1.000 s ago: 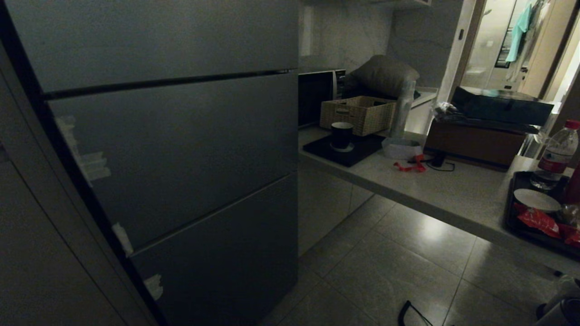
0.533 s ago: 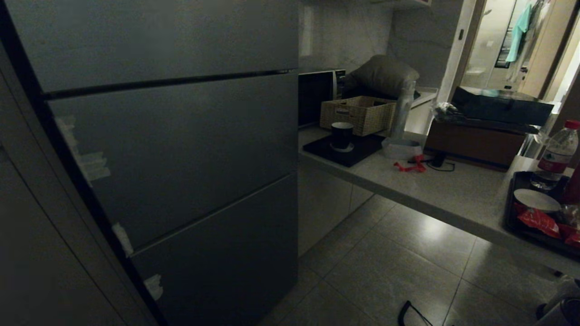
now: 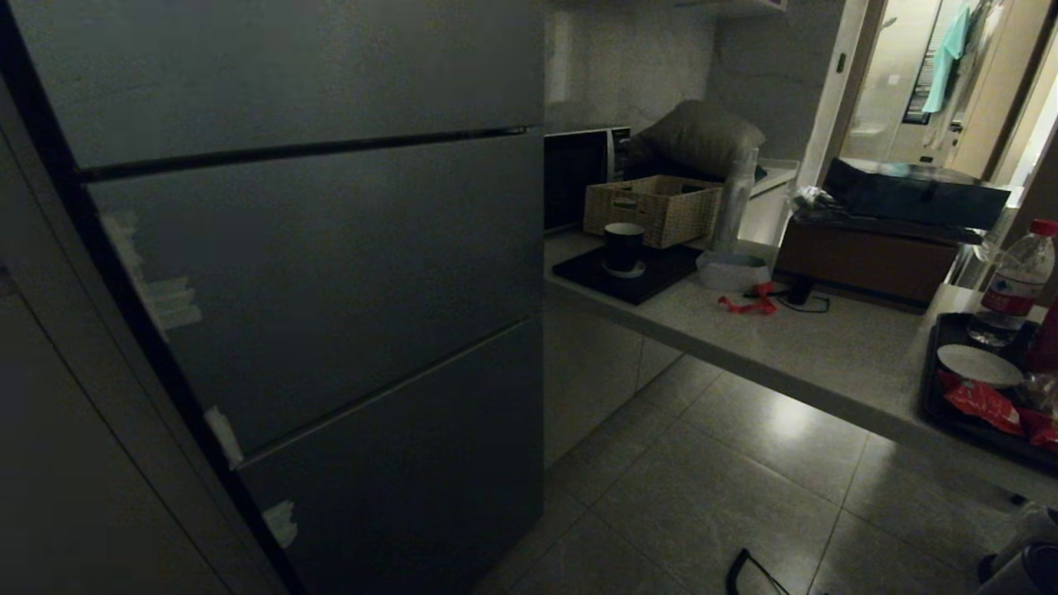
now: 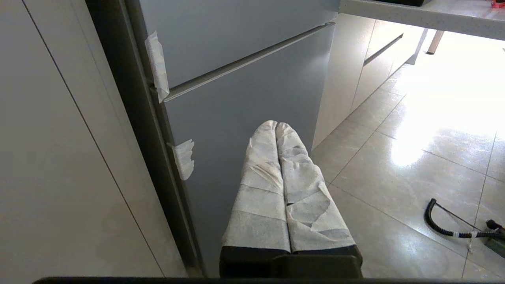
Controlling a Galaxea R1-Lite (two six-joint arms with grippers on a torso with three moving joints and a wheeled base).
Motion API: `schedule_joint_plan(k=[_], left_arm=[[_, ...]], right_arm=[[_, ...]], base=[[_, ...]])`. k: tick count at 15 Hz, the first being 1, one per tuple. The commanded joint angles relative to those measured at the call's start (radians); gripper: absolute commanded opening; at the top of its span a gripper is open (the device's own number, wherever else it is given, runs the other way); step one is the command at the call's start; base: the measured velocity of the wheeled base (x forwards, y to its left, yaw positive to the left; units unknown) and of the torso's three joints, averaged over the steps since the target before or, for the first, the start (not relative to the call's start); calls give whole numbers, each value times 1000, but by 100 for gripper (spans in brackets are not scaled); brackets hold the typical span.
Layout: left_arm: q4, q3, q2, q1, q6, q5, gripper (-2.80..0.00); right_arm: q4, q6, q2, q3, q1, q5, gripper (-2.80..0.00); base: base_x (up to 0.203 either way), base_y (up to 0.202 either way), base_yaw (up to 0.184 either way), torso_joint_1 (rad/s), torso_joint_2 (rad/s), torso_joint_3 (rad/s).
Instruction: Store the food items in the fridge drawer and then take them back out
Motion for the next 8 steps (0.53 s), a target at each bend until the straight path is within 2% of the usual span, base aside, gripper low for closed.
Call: schedule_joint_plan(k=[1,4,6,8], left_arm=[[1,0,1,0,0,1,-280],[-9,-3,1,0,6,2,-280],[-32,-111,31,0,3,5,-280],[-48,-243,176,2,-51,20,-280]], right_arm=[[1,-3,4,0,0,1,-280],[1,0,4,0,0,0,-280],[1,14,4,0,0,-13,-280],[0,50,4,-1,0,-16,-280]], base=[[0,0,0,0,0,0],[0,0,0,0,0,0],[0,0,0,0,0,0],[0,0,0,0,0,0]])
